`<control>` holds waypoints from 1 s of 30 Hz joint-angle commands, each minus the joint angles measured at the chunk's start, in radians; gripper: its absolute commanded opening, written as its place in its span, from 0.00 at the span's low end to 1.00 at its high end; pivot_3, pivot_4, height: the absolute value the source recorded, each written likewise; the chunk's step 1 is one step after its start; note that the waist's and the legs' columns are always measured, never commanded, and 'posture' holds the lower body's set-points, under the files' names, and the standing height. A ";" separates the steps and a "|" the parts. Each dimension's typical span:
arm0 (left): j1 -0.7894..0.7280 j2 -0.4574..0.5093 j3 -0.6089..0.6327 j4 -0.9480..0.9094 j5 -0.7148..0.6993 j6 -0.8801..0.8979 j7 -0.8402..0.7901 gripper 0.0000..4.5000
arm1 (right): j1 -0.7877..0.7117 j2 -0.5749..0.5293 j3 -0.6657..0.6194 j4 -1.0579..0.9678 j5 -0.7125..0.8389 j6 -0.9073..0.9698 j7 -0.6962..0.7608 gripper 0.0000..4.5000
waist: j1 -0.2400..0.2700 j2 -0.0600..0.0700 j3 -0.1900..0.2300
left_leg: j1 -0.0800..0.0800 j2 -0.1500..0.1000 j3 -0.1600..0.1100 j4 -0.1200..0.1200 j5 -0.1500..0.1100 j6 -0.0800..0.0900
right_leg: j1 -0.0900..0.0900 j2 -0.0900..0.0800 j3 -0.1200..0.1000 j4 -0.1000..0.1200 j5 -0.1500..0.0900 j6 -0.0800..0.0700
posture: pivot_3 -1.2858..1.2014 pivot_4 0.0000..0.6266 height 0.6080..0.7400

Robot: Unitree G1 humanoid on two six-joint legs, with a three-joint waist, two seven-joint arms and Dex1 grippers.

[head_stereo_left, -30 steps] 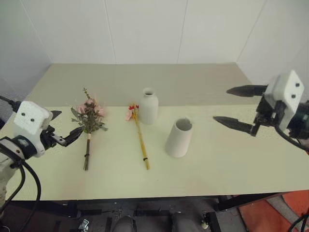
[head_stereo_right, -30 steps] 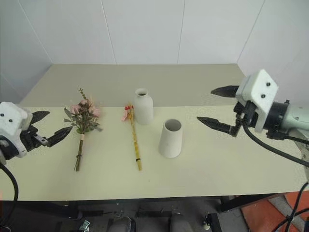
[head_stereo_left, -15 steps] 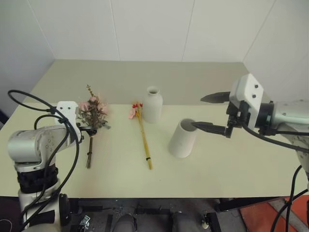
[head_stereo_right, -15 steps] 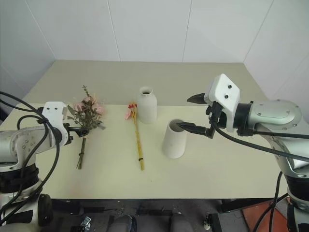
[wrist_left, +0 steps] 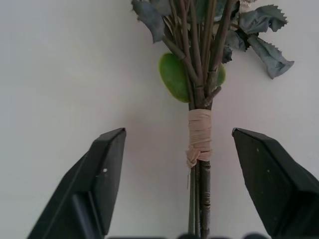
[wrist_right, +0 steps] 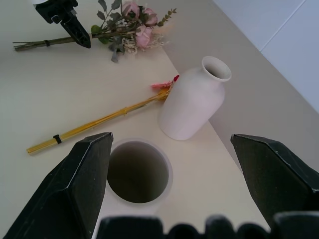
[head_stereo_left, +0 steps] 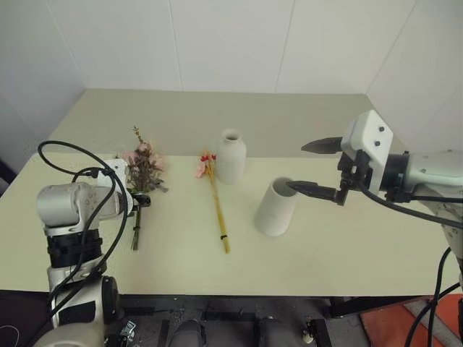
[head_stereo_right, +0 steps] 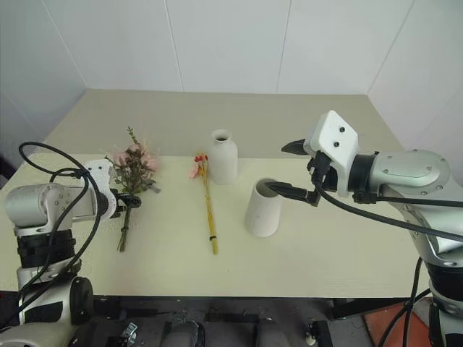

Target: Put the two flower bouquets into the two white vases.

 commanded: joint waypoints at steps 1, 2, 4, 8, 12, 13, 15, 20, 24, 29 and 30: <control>-0.035 0.005 -0.019 0.012 0.017 -0.025 -0.026 0.52 | -0.004 -0.017 -0.040 -0.023 -0.016 0.003 -0.015 1.00 | 0.000 0.000 0.000 | 0.000 0.000 0.000 0.000 0.000 0.000 | 0.000 0.000 0.000 0.000 0.000 0.000 | 0.52 0.24 1.00; -0.035 0.005 -0.034 0.018 0.025 -0.036 -0.028 0.44 | -0.003 -0.017 -0.040 -0.021 -0.017 0.002 -0.015 1.00 | 0.000 0.000 0.000 | 0.000 0.000 0.000 0.000 0.000 0.000 | 0.000 0.000 0.000 0.000 0.000 0.000 | 0.52 0.24 1.00; -0.045 -0.004 -0.055 0.059 0.049 -0.083 -0.022 0.30 | 0.001 -0.010 -0.039 -0.011 -0.023 -0.003 -0.015 1.00 | 0.000 0.000 0.000 | 0.000 0.000 0.000 0.000 0.000 0.000 | 0.000 0.000 0.000 0.000 0.000 0.000 | 0.52 0.24 1.00; -0.070 -0.023 -0.058 0.158 0.086 -0.175 -0.014 0.02 | 0.009 -0.006 -0.032 0.000 -0.044 -0.013 -0.013 1.00 | 0.001 0.000 0.000 | 0.000 0.000 0.000 0.000 0.000 0.000 | 0.000 0.000 0.000 0.000 0.000 0.000 | 0.52 0.24 1.00; -0.066 -0.052 -0.041 0.164 0.123 -0.311 0.023 0.02 | 0.017 -0.006 -0.037 0.000 -0.058 -0.018 -0.012 1.00 | 0.001 0.000 0.000 | 0.000 0.000 0.000 0.000 0.000 0.000 | 0.000 0.000 0.000 0.000 0.000 0.000 | 0.52 0.24 1.00; -0.055 -0.075 -0.018 0.142 0.134 -0.388 0.051 0.02 | 0.020 -0.007 -0.039 0.000 -0.062 -0.020 -0.013 1.00 | 0.001 0.000 0.000 | 0.000 0.000 0.000 0.000 0.000 0.000 | 0.000 0.000 0.000 0.000 0.000 0.000 | 0.52 0.24 1.00; -0.032 -0.125 0.021 0.106 0.160 -0.609 0.112 0.02 | 0.028 -0.006 -0.049 0.001 -0.069 -0.024 -0.015 1.00 | 0.003 0.000 0.000 | -0.001 0.000 0.000 0.001 0.000 0.000 | 0.000 -0.001 0.000 0.000 0.001 0.000 | 0.52 0.24 1.00; -0.220 -0.197 0.205 0.313 0.086 -0.944 0.242 0.02 | 0.026 0.002 -0.062 0.004 -0.085 -0.019 -0.041 1.00 | 0.013 -0.001 0.000 | -0.003 0.000 0.000 0.004 0.000 0.000 | -0.001 -0.001 0.000 -0.001 0.003 0.001 | 0.52 0.24 1.00; -0.325 -0.213 0.174 0.459 0.068 -1.248 0.108 0.02 | 0.033 0.015 -0.079 -0.012 -0.077 0.000 -0.071 1.00 | 0.015 -0.001 0.000 | -0.002 -0.001 0.000 0.004 0.000 0.000 | 0.001 -0.002 0.000 -0.003 0.004 0.003 | 0.52 0.24 1.00; -0.476 -0.268 0.362 0.667 -0.201 -1.589 -0.118 0.02 | 0.094 0.024 -0.130 -0.064 -0.065 0.036 -0.119 1.00 | 0.025 -0.002 0.001 | -0.006 -0.001 0.001 0.006 0.000 0.000 | 0.000 -0.002 -0.001 -0.003 0.004 0.003 | 0.52 0.24 1.00; -0.495 -0.265 0.380 0.710 -0.227 -1.631 -0.140 0.02 | 0.106 0.024 -0.138 -0.075 -0.064 0.040 -0.126 1.00 | 0.024 -0.002 0.001 | -0.006 -0.001 0.001 0.006 0.000 0.000 | 0.000 -0.002 -0.001 -0.003 0.004 0.003 | 0.52 0.24 1.00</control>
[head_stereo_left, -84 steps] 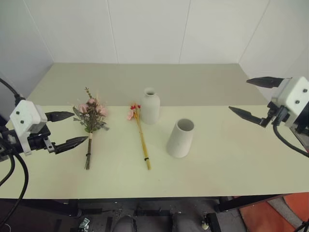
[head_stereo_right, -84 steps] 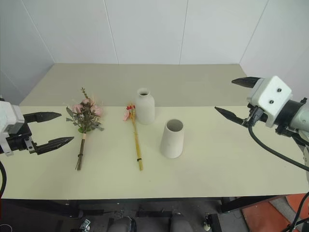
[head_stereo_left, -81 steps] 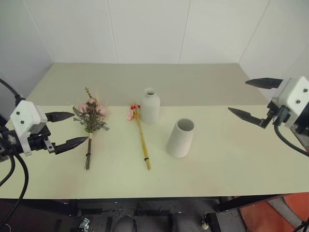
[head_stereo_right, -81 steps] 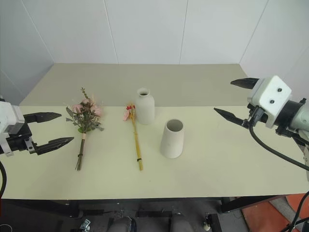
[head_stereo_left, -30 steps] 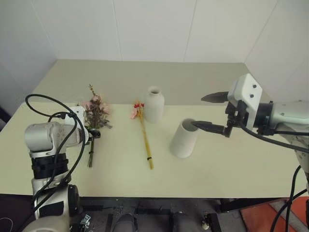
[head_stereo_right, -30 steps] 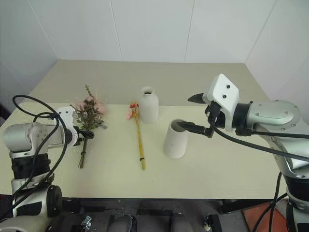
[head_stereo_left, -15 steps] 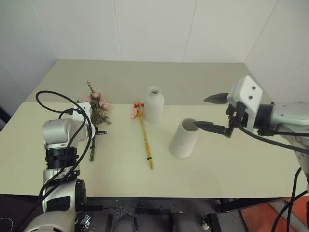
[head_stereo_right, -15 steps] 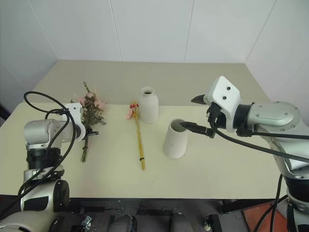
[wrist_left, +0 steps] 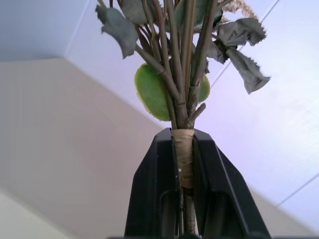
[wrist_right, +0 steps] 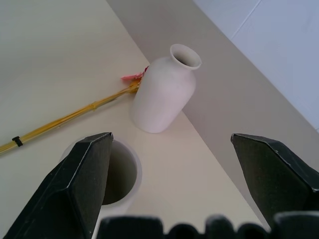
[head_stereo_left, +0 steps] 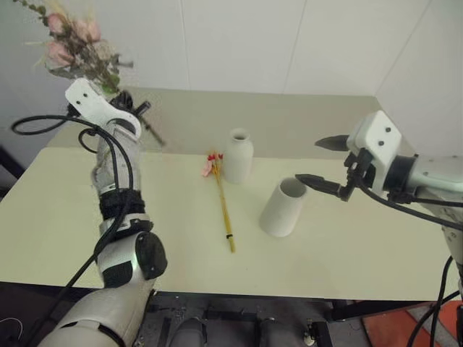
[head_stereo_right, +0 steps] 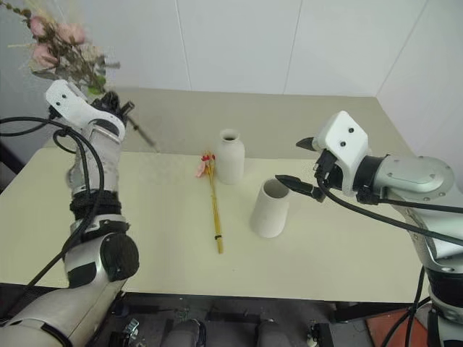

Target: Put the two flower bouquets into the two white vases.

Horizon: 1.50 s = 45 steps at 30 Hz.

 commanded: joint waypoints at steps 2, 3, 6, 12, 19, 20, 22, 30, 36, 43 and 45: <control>-0.143 0.022 0.125 0.220 -0.180 -0.204 -0.143 0.02 | 0.071 0.002 -0.109 -0.086 0.007 0.036 -0.058 1.00 | -0.004 0.000 0.000 | 0.000 0.000 0.000 0.000 0.000 0.000 | 0.000 0.000 0.000 0.000 0.000 0.000 | 0.52 0.24 1.00; -0.163 0.026 0.118 0.281 -0.179 -0.218 -0.172 0.02 | 0.094 0.006 -0.128 -0.107 0.009 0.046 -0.072 1.00 | -0.004 0.000 0.000 | 0.001 0.000 0.000 0.000 0.000 0.000 | 0.000 0.000 0.000 0.000 0.000 0.000 | 0.52 0.24 1.00; -0.197 0.023 0.097 0.388 -0.182 -0.252 -0.258 0.02 | 0.147 0.012 -0.165 -0.160 0.016 0.073 -0.103 1.00 | -0.005 0.000 0.000 | 0.002 0.000 0.000 0.000 0.000 0.000 | 0.002 0.000 0.000 -0.002 0.000 0.000 | 0.52 0.24 1.00; -0.265 -0.010 0.113 0.499 -0.251 -0.251 -0.369 0.02 | 0.227 0.025 -0.211 -0.244 0.020 0.115 -0.159 1.00 | -0.006 0.000 0.000 | -0.001 0.000 -0.001 0.004 0.000 0.000 | 0.001 0.001 -0.001 -0.001 0.000 0.001 | 0.52 0.24 1.00; -0.306 -0.013 0.075 0.586 -0.224 -0.254 -0.438 0.02 | 0.242 0.024 -0.211 -0.264 0.011 0.123 -0.186 1.00 | -0.026 0.000 0.000 | 0.001 0.000 -0.001 0.005 0.000 0.001 | 0.002 0.001 0.000 -0.001 0.000 0.001 | 0.52 0.24 1.00; -0.305 -0.014 0.067 0.590 -0.221 -0.245 -0.457 0.02 | 0.240 0.022 -0.209 -0.264 0.009 0.121 -0.188 1.00 | -0.026 0.000 0.000 | 0.001 0.000 -0.001 0.005 0.000 0.001 | 0.002 0.001 0.000 0.000 0.000 0.001 | 0.52 0.24 1.00; -0.301 -0.016 0.035 0.597 -0.191 -0.244 -0.494 0.02 | 0.237 0.018 -0.210 -0.265 0.009 0.120 -0.190 1.00 | -0.027 0.000 0.000 | 0.001 0.000 -0.001 0.005 0.000 0.001 | 0.002 0.001 0.000 0.000 0.000 0.001 | 0.52 0.24 1.00; -0.288 -0.027 -0.028 0.620 -0.135 -0.233 -0.553 0.02 | 0.240 0.008 -0.241 -0.277 0.025 0.127 -0.184 1.00 | -0.026 0.000 0.000 | 0.001 0.000 -0.001 0.005 0.000 0.001 | 0.002 0.002 0.000 0.000 0.000 0.001 | 0.52 0.24 1.00; -0.280 -0.055 -0.064 0.633 -0.087 -0.272 -0.559 0.02 | 0.243 0.015 -0.248 -0.280 0.031 0.133 -0.191 1.00 | -0.025 0.000 0.000 | 0.000 0.000 -0.001 0.005 0.000 0.001 | 0.002 0.002 0.000 0.000 0.000 0.001 | 0.52 0.24 1.00; -0.261 -0.083 -0.102 0.652 -0.018 -0.329 -0.538 0.02 | 0.242 0.018 -0.254 -0.283 0.028 0.139 -0.195 1.00 | -0.025 0.000 0.000 | 0.001 0.000 -0.001 0.005 0.000 0.001 | 0.002 0.002 0.000 0.001 0.000 0.001 | 0.52 0.24 1.00; -0.258 -0.087 -0.114 0.658 0.004 -0.348 -0.534 0.02 | 0.240 0.021 -0.257 -0.285 0.029 0.142 -0.199 1.00 | -0.025 0.000 0.000 | 0.001 0.000 -0.001 0.005 0.000 0.001 | 0.002 0.002 0.000 0.001 0.000 0.001 | 0.52 0.24 1.00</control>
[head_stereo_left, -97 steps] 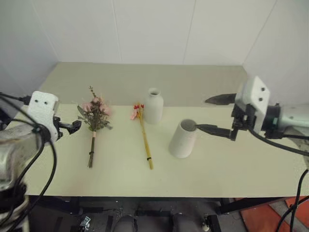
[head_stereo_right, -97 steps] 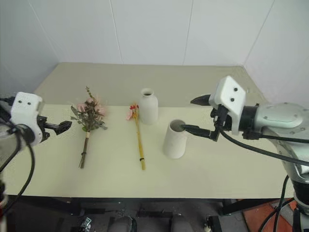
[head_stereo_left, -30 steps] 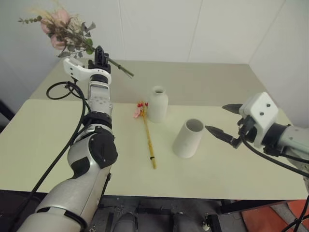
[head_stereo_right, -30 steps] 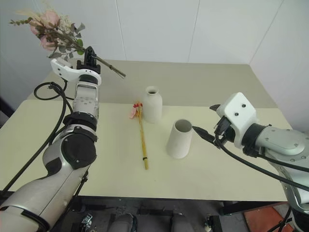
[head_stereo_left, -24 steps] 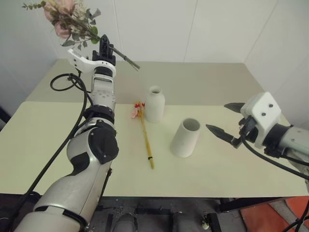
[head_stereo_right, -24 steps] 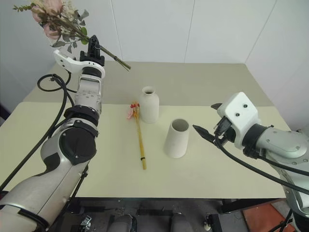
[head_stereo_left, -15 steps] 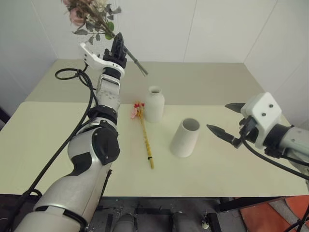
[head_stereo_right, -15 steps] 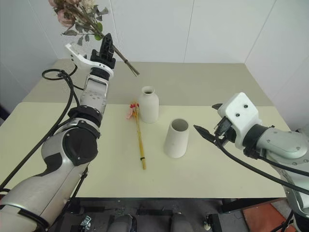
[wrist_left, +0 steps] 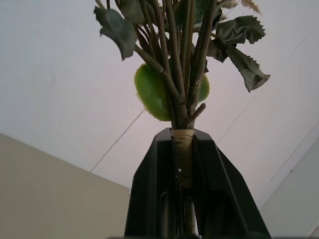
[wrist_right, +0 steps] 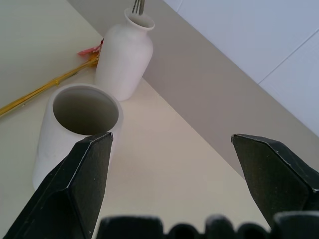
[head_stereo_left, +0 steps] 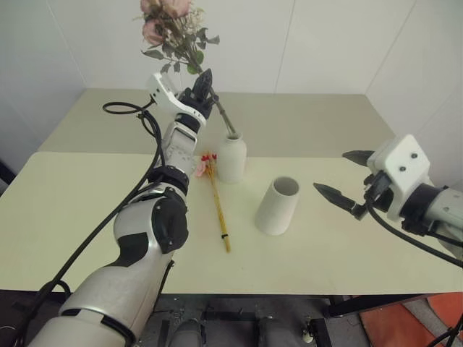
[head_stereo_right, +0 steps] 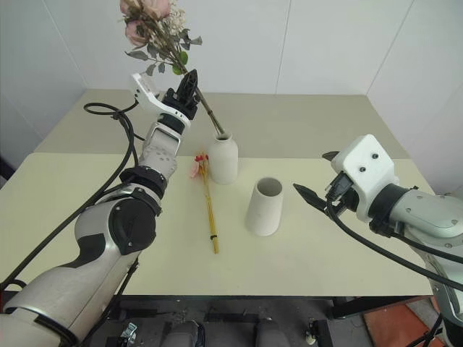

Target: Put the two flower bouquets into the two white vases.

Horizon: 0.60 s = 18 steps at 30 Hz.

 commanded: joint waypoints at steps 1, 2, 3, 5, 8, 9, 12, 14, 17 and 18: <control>-0.011 -0.004 -0.032 -0.007 0.043 -0.052 0.006 0.02 | -0.009 0.000 -0.046 -0.032 0.009 0.003 -0.021 1.00 | 0.000 0.000 0.000 | 0.000 0.000 0.000 0.000 0.000 0.000 | 0.000 0.000 0.000 0.000 0.000 0.000 | 0.52 0.24 1.00; -0.009 -0.005 -0.035 -0.006 0.050 -0.056 0.006 0.02 | -0.008 -0.001 -0.046 -0.034 0.009 0.004 -0.021 1.00 | 0.000 0.000 0.000 | 0.000 0.000 0.000 0.000 0.000 0.000 | 0.000 0.000 0.000 0.000 0.000 0.000 | 0.52 0.24 1.00; -0.008 -0.008 -0.036 -0.004 0.054 -0.059 0.007 0.02 | -0.007 0.000 -0.048 -0.036 0.010 0.005 -0.023 1.00 | 0.000 0.000 0.000 | 0.000 0.000 0.000 0.000 0.000 0.000 | 0.000 0.000 0.000 0.000 0.000 0.000 | 0.52 0.24 1.00; -0.007 -0.014 -0.042 0.000 0.070 -0.073 0.016 0.02 | 0.000 0.003 -0.054 -0.041 0.010 0.004 -0.025 1.00 | 0.001 0.000 0.000 | 0.000 0.000 0.000 0.000 0.000 0.000 | 0.000 0.000 0.000 0.000 0.000 0.000 | 0.52 0.24 1.00; 0.000 -0.018 -0.074 0.001 0.111 -0.101 0.010 0.02 | 0.008 0.006 -0.061 -0.048 0.012 -0.001 -0.028 1.00 | 0.002 0.000 0.000 | 0.000 0.000 0.000 0.000 0.000 0.000 | 0.000 0.000 0.000 0.000 0.000 0.000 | 0.52 0.24 1.00; 0.001 -0.022 -0.089 0.001 0.129 -0.114 0.004 0.02 | 0.009 0.008 -0.064 -0.049 0.013 -0.003 -0.029 1.00 | 0.002 0.000 0.000 | 0.000 0.000 0.000 0.000 0.000 0.000 | 0.000 0.000 0.000 0.000 0.000 0.000 | 0.52 0.24 1.00; 0.004 -0.034 -0.131 0.001 0.175 -0.142 -0.026 0.02 | 0.014 0.013 -0.072 -0.047 0.014 -0.008 -0.029 1.00 | 0.002 0.000 0.000 | 0.000 0.000 0.000 0.000 0.000 0.000 | 0.000 0.000 0.000 0.000 0.000 0.000 | 0.52 0.24 1.00; 0.009 -0.037 -0.150 0.002 0.197 -0.153 -0.040 0.02 | 0.016 0.016 -0.077 -0.046 0.015 -0.006 -0.030 1.00 | 0.003 0.000 0.000 | 0.000 0.000 0.000 0.000 0.000 0.000 | 0.000 0.000 0.000 0.000 0.000 0.000 | 0.52 0.24 1.00; 0.015 -0.039 -0.168 0.005 0.222 -0.168 -0.039 0.02 | 0.030 0.024 -0.102 -0.050 0.024 0.005 -0.034 1.00 | 0.003 0.000 0.000 | 0.000 0.000 0.000 0.000 0.000 0.000 | 0.000 0.000 0.000 0.000 0.000 0.000 | 0.52 0.24 1.00; 0.019 -0.037 -0.173 0.006 0.231 -0.173 -0.036 0.02 | 0.039 0.023 -0.109 -0.052 0.024 0.007 -0.035 1.00 | 0.003 0.000 0.000 | 0.000 0.000 0.000 0.000 0.000 0.000 | 0.000 0.000 0.000 0.000 0.000 0.000 | 0.52 0.24 1.00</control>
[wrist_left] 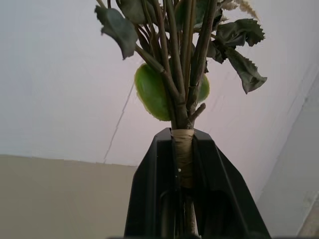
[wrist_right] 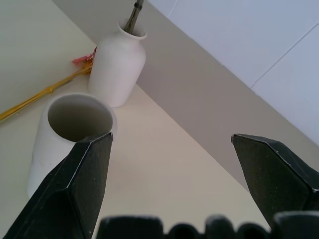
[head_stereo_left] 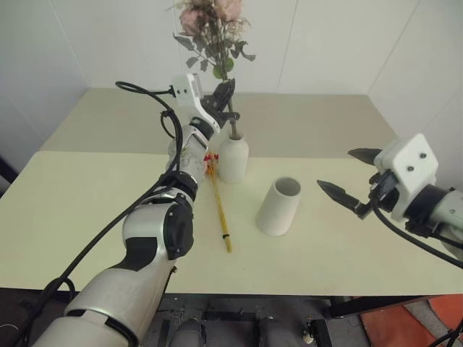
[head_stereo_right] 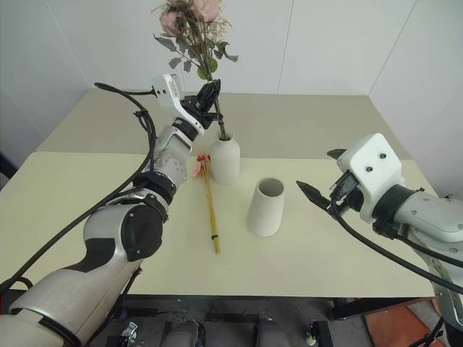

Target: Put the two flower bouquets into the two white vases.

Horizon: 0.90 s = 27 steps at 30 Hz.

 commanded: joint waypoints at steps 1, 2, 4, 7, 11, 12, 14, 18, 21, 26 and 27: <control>0.005 -0.001 -0.025 -0.009 0.032 -0.039 -0.009 0.02 | 0.020 -0.001 -0.066 -0.031 0.007 0.003 -0.012 1.00 | 0.000 0.000 0.000 | 0.000 0.000 0.000 0.000 0.000 0.000 | 0.000 0.000 0.000 0.000 0.000 0.000 | 0.52 0.24 1.00; 0.011 0.000 -0.033 -0.009 0.042 -0.046 -0.011 0.02 | 0.026 -0.004 -0.070 -0.031 0.007 0.001 -0.010 1.00 | 0.000 0.000 0.000 | 0.000 0.000 0.000 0.000 0.000 0.000 | 0.000 0.000 0.000 0.000 0.000 0.000 | 0.52 0.24 1.00; 0.025 0.002 -0.047 -0.010 0.061 -0.064 -0.021 0.02 | 0.033 -0.010 -0.073 -0.031 0.009 0.001 -0.008 1.00 | 0.000 0.000 0.000 | 0.000 0.000 0.000 0.000 0.000 0.000 | 0.000 0.000 0.000 0.000 0.000 0.000 | 0.52 0.24 1.00; 0.047 -0.002 -0.068 -0.016 0.083 -0.088 -0.051 0.02 | 0.025 -0.015 -0.079 -0.024 0.019 0.001 -0.004 1.00 | -0.001 0.000 0.000 | 0.000 0.000 0.000 0.000 0.000 0.000 | 0.000 0.000 0.000 0.001 0.000 0.000 | 0.52 0.24 1.00; 0.060 -0.005 -0.070 -0.018 0.089 -0.098 -0.054 0.31 | 0.018 -0.025 -0.072 -0.012 0.021 -0.008 0.000 1.00 | 0.000 0.000 0.000 | 0.000 0.000 0.000 0.000 0.000 0.000 | 0.000 0.000 0.000 0.001 0.000 0.000 | 0.52 0.24 1.00; 0.061 -0.004 -0.069 -0.019 0.089 -0.099 -0.053 0.38 | 0.017 -0.028 -0.069 -0.008 0.019 -0.011 0.002 1.00 | 0.000 0.000 0.000 | 0.000 0.000 0.000 0.001 0.000 0.000 | 0.000 0.000 0.000 0.001 0.000 0.000 | 0.52 0.24 1.00; 0.062 -0.001 -0.075 -0.023 0.098 -0.112 -0.047 0.52 | 0.013 -0.034 -0.063 0.002 0.015 -0.018 0.005 1.00 | 0.000 0.000 0.000 | 0.000 0.000 0.000 0.001 0.000 0.000 | 0.000 0.000 0.000 0.001 0.000 0.000 | 0.52 0.24 1.00; 0.068 0.009 -0.075 -0.039 0.089 -0.121 -0.066 0.80 | 0.004 -0.045 -0.052 0.017 0.014 -0.025 0.012 1.00 | -0.001 0.000 0.000 | 0.000 0.000 0.000 0.001 0.000 0.000 | 0.000 0.000 0.000 0.001 0.000 0.000 | 0.52 0.24 1.00; 0.103 0.032 -0.085 -0.068 0.079 -0.100 -0.158 0.99 | 0.001 -0.049 -0.045 0.025 0.011 -0.030 0.015 1.00 | -0.003 0.000 0.000 | 0.001 0.000 0.000 0.000 0.000 0.000 | 0.000 0.000 0.000 0.001 0.000 0.000 | 0.52 0.24 1.00; 0.194 0.060 -0.057 -0.195 0.014 -0.080 -0.172 0.99 | 0.001 -0.050 -0.041 0.035 0.003 -0.042 0.019 1.00 | -0.004 0.000 0.000 | 0.001 0.000 0.000 0.000 0.000 0.000 | 0.000 0.000 0.001 0.002 0.000 0.000 | 0.52 0.24 1.00; 0.226 0.065 -0.046 -0.249 -0.011 -0.051 -0.165 0.99 | 0.000 -0.049 -0.039 0.035 0.002 -0.042 0.017 1.00 | -0.004 0.000 0.000 | 0.001 0.000 0.000 0.001 0.000 0.000 | 0.000 0.000 0.001 0.002 0.000 0.000 | 0.52 0.24 1.00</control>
